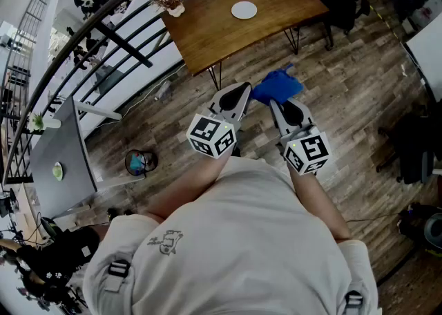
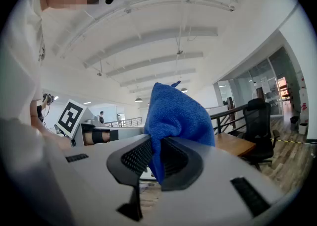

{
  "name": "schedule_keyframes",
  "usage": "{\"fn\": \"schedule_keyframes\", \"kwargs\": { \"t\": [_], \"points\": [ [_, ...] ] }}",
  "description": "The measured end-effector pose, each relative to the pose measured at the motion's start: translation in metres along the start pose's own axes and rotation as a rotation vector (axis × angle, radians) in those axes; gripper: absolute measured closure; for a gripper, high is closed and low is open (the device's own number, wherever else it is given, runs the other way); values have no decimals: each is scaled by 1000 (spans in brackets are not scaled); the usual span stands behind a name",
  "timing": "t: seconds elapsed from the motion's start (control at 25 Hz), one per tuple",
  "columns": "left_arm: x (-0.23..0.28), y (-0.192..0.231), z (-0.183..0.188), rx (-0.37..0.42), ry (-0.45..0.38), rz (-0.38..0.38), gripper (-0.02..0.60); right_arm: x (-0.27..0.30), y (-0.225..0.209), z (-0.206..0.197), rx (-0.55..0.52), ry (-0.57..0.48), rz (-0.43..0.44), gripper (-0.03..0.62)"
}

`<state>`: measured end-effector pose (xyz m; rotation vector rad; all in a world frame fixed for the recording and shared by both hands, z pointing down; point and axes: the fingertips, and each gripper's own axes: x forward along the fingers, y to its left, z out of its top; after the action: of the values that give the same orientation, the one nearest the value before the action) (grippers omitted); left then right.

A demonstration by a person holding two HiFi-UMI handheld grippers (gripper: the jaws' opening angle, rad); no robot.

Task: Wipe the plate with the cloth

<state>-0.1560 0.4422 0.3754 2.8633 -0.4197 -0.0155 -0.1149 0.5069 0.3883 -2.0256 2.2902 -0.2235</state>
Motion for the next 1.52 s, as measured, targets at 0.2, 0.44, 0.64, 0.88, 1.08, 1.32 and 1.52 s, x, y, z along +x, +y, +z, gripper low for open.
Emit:
{"fn": "schedule_keyframes", "kwargs": {
  "t": [0.2, 0.44, 0.64, 0.88, 1.08, 1.32, 1.52],
  "points": [
    [1, -1, -5, -4, 10, -6, 575, 0, -1, -6, 15, 4, -3, 545],
    [4, 5, -13, -23, 37, -12, 575, 6, 0, -11, 45, 4, 5, 545],
    [9, 25, -9, -37, 33, -9, 574, 22, -2, -10, 51, 1, 15, 543],
    [24, 61, 3, -43, 27, -24, 575, 63, -8, -6, 39, 19, 2, 543],
    [42, 107, 20, -53, 19, -49, 575, 113, -14, 1, 38, 17, -14, 543],
    [65, 163, 50, -50, 23, -100, 575, 174, -30, 13, 57, 25, -76, 543],
    [76, 204, 56, -58, 46, -112, 575, 209, -37, 17, 69, 19, -120, 543]
  ]
}}
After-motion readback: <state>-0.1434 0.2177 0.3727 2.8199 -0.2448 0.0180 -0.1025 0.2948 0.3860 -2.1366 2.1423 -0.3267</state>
